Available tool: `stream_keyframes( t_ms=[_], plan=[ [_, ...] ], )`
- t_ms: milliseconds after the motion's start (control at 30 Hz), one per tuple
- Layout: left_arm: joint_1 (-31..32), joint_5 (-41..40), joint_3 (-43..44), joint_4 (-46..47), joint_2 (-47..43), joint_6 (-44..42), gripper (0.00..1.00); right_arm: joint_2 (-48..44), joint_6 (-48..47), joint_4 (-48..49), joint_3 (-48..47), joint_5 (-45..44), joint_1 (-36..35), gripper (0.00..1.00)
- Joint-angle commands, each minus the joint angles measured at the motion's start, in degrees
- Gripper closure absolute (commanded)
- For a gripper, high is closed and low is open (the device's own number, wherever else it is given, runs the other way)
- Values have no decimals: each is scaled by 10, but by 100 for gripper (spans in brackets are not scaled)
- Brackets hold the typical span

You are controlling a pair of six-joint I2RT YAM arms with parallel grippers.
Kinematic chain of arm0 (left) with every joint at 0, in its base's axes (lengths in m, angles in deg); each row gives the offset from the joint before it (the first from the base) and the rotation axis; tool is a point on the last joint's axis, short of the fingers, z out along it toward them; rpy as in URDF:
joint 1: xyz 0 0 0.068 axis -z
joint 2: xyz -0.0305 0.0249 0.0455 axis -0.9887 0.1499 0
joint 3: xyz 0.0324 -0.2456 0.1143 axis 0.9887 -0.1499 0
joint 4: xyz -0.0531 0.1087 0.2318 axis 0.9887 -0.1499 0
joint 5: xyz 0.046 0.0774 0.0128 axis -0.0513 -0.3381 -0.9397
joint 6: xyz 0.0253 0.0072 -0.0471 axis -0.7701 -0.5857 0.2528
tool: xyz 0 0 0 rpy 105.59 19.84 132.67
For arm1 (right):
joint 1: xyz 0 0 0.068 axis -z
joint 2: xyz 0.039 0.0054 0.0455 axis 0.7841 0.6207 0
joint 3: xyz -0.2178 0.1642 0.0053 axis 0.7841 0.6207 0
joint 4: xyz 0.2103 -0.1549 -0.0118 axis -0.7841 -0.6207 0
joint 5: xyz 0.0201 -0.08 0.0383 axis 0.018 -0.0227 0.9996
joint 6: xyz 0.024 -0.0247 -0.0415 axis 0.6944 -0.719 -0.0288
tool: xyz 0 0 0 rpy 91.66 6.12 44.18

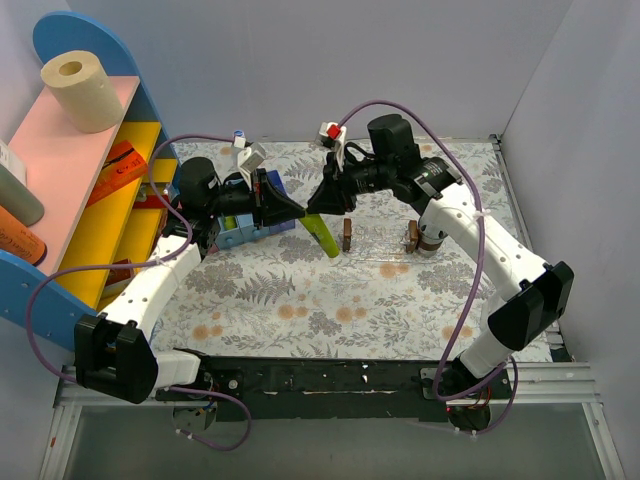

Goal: Prepare toiletry sets of a toothbrush and toothpaste on the tray

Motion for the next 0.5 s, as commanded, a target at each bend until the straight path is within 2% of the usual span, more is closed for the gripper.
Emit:
stream_keyframes(
  t_ms=[0, 400, 433, 467],
  plan=[
    [2, -12, 5, 4, -17, -9, 100, 2, -1, 8, -1, 22, -9, 72],
    [3, -13, 5, 5, -21, -9, 100, 9, -19, -24, 2, 14, -9, 71],
    [3, -13, 4, 5, -21, -9, 100, 10, -20, -25, 2, 15, -9, 71],
    [2, -14, 5, 5, -20, -10, 100, 11, -20, -26, 2, 16, -9, 76]
  ],
)
